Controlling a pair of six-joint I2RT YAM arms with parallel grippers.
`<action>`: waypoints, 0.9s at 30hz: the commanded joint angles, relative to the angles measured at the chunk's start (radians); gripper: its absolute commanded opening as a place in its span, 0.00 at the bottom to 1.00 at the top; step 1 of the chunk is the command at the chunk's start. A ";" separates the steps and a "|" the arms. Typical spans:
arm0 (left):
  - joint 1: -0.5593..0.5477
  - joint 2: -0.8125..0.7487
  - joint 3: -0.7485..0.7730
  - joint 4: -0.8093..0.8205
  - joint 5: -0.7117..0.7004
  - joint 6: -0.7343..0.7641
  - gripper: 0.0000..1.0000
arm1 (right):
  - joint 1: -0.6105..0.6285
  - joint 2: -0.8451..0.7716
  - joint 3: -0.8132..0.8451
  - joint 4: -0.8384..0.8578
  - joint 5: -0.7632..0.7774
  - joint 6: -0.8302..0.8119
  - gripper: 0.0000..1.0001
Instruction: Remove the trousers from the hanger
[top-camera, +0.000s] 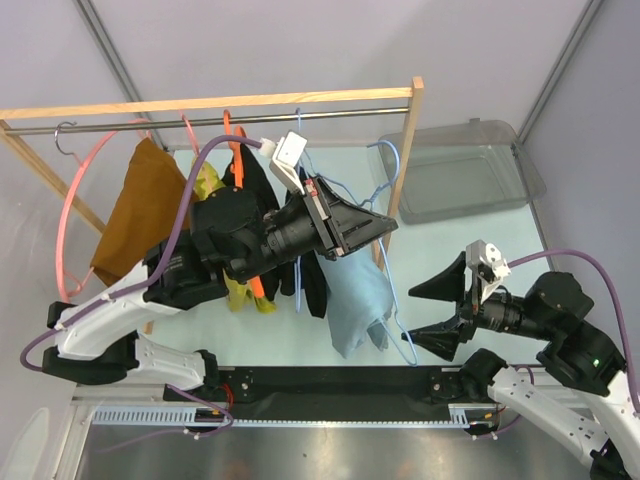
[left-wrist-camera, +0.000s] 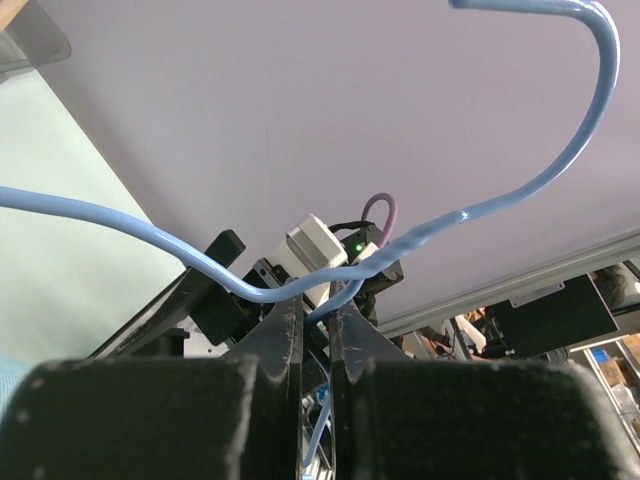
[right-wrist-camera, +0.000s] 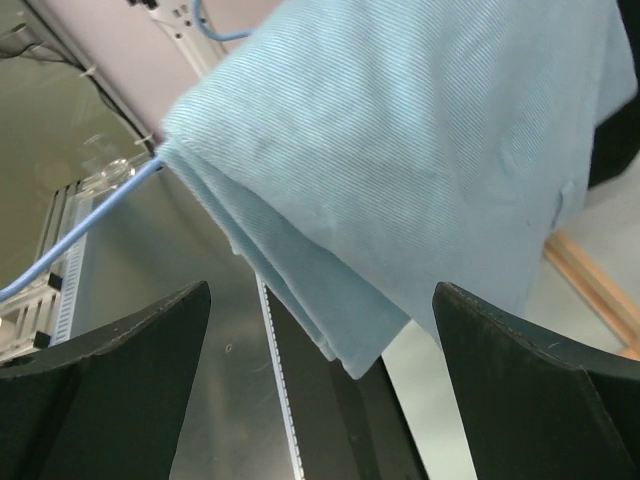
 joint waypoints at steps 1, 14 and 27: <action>-0.002 -0.062 0.059 0.158 -0.036 0.005 0.01 | 0.003 0.028 -0.015 0.167 -0.118 -0.031 1.00; -0.002 -0.039 0.036 0.230 -0.088 -0.042 0.01 | 0.006 0.035 -0.071 0.293 -0.020 -0.018 1.00; -0.002 -0.008 0.042 0.235 -0.099 -0.047 0.00 | 0.006 0.029 -0.050 0.267 -0.046 -0.026 1.00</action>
